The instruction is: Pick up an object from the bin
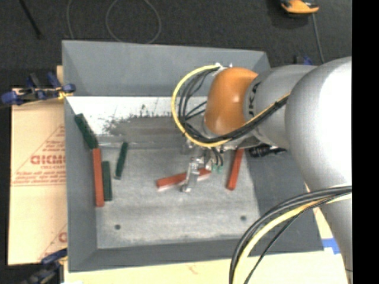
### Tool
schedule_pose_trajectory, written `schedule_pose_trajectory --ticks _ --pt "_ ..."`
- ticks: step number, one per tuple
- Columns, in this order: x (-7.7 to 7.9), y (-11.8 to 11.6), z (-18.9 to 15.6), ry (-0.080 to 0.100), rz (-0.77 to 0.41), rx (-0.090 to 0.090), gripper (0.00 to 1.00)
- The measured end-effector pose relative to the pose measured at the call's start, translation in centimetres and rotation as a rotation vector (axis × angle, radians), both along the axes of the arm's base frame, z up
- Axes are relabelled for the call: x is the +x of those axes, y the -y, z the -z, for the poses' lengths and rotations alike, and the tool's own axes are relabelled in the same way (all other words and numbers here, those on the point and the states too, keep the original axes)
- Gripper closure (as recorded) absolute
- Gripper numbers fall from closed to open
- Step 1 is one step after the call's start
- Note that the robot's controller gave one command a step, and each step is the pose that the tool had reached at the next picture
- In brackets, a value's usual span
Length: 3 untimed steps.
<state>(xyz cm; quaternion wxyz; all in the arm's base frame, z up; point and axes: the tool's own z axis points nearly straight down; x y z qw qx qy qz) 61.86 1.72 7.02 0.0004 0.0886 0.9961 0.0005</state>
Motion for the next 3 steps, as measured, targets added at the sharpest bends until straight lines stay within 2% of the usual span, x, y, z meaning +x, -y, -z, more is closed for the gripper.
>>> schedule_pose_trajectory --ticks 1,2,3 --pt "0.1 0.2 -0.1 0.003 -0.004 -0.003 0.00" --pt "0.2 0.2 -0.2 0.004 -0.006 -0.003 1.00" --pt "0.5 0.3 -6.1 0.010 -0.009 -0.002 1.00"
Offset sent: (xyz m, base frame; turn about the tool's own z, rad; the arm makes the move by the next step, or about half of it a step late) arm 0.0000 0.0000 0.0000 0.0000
